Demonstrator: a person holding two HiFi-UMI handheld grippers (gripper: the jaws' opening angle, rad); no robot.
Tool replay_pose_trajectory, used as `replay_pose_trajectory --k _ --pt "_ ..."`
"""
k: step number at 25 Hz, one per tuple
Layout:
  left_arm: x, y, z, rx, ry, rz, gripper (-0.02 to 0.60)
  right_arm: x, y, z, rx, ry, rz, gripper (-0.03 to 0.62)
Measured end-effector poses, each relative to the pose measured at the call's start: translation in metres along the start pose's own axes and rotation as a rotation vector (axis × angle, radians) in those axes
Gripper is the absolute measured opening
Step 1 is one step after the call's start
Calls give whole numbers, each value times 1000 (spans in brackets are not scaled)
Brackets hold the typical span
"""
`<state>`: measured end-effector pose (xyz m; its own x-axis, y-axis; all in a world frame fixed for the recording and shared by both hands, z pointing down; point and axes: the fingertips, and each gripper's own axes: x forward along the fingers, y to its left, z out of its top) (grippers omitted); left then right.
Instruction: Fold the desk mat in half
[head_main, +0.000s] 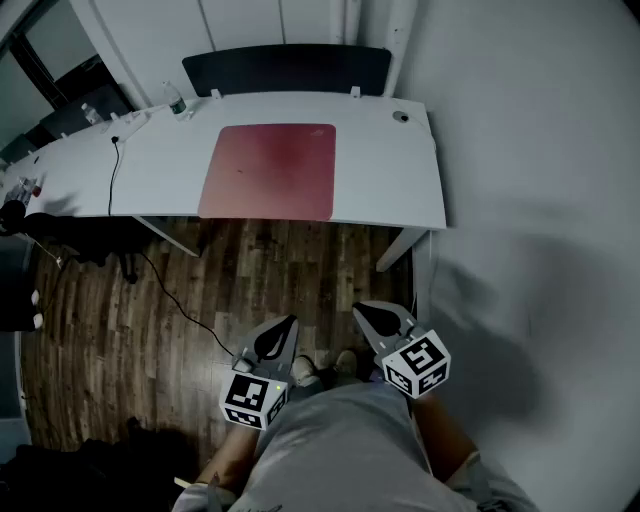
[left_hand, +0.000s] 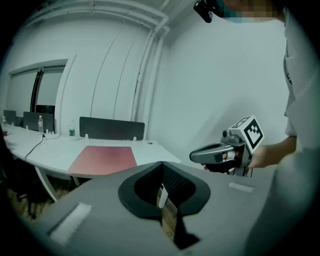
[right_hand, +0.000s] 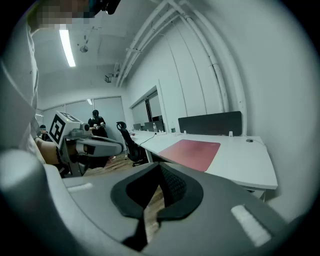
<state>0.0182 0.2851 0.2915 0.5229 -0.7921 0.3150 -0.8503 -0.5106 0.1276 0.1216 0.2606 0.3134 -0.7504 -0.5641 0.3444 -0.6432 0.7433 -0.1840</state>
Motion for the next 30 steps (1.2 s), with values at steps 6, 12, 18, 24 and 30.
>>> replay_pose_trajectory --k 6,12,18,24,30 --pt "-10 3 -2 -6 -2 -3 18 2 11 -2 -13 12 -1 5" --pt "-25 12 -5 11 -10 -18 18 7 23 7 9 -35 -41 6" --pt "-37 14 -4 21 -31 -74 20 8 34 6 30 -52 -94 6" --pt "-38 15 -8 6 -32 -101 18 8 43 -1 37 -48 -100 6" --pt "-22 23 -8 6 -21 -112 18 15 30 2 38 -57 -99 7"
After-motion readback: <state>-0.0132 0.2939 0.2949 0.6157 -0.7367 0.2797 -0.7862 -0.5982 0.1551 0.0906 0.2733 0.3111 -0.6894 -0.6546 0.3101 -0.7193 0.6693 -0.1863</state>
